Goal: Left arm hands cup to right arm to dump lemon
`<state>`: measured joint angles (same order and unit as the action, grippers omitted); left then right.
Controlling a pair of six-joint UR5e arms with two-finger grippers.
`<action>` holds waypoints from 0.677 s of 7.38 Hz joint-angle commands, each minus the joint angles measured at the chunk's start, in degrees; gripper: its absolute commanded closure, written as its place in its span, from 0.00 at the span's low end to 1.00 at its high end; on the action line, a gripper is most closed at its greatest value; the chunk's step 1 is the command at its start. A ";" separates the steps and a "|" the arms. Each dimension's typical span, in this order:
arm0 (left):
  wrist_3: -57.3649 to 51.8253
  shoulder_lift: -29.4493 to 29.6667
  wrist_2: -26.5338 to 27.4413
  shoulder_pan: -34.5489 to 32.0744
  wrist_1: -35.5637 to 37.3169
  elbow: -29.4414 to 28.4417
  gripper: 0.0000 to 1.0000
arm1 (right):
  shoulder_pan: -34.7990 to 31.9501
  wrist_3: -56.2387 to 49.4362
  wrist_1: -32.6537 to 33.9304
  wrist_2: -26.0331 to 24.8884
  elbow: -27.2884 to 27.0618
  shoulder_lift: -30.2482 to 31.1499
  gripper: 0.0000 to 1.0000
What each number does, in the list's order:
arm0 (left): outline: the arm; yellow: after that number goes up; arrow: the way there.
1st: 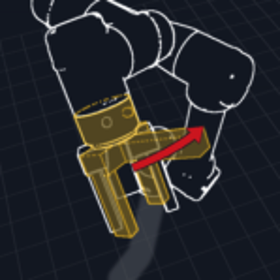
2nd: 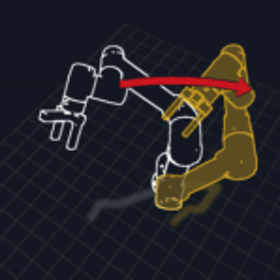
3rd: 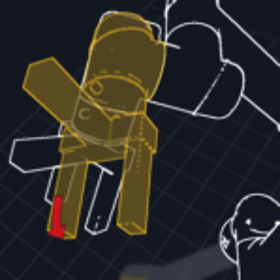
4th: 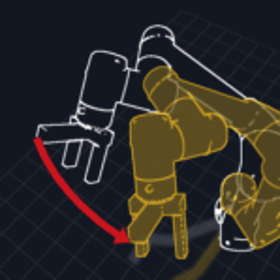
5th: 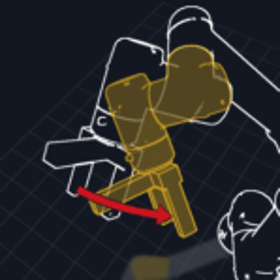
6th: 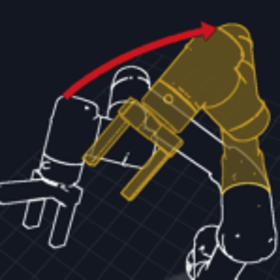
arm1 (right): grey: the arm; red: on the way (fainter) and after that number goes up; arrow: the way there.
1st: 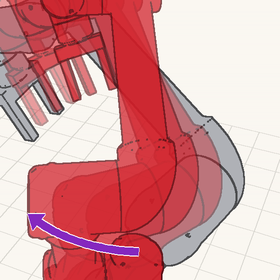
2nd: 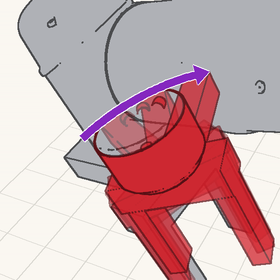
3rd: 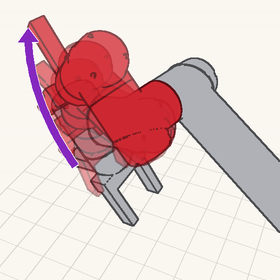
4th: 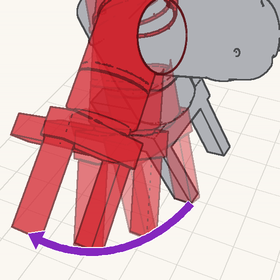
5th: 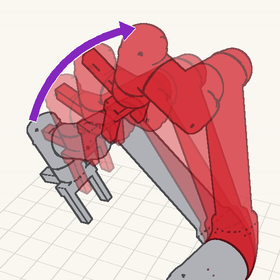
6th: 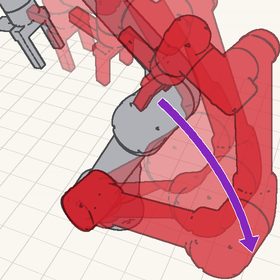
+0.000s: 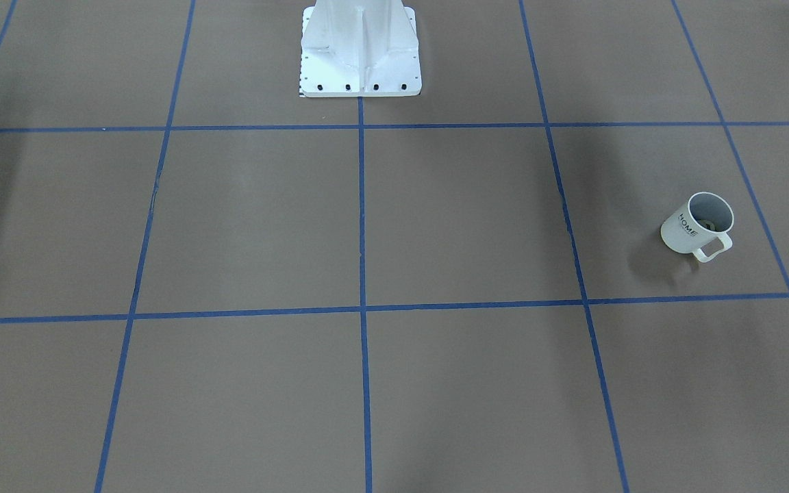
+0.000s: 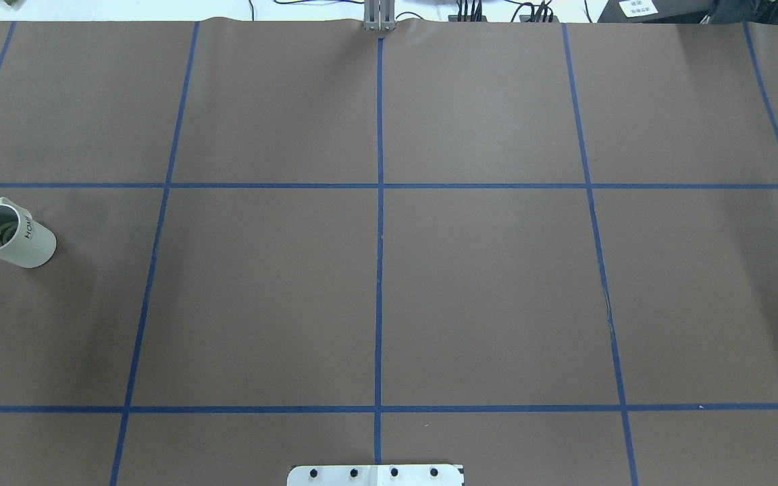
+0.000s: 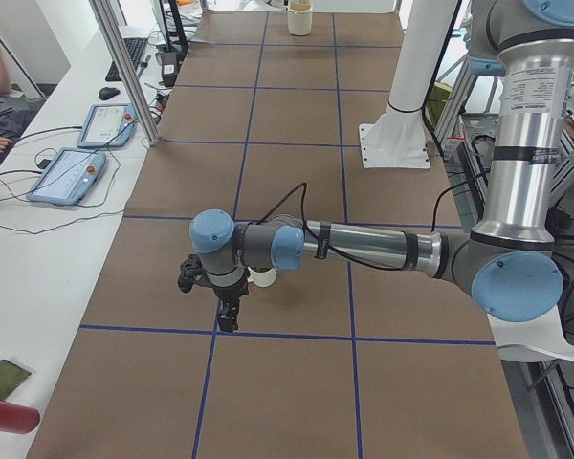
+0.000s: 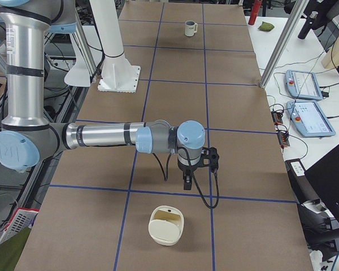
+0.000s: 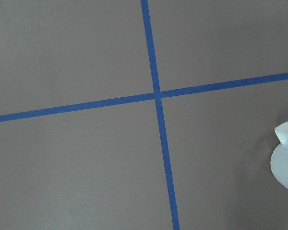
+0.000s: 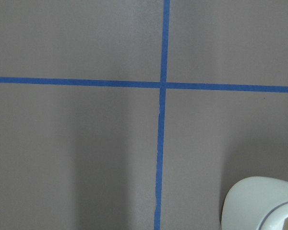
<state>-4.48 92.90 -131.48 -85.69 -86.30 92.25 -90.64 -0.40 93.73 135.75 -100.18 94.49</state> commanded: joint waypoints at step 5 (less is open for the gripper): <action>7.79 3.60 0.18 0.79 0.16 5.20 0.00 | 0.02 0.14 -0.04 -0.04 -0.37 -0.71 0.00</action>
<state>-0.09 95.54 -131.16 -85.28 -85.99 95.15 -90.61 -0.33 93.69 135.67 -100.35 93.91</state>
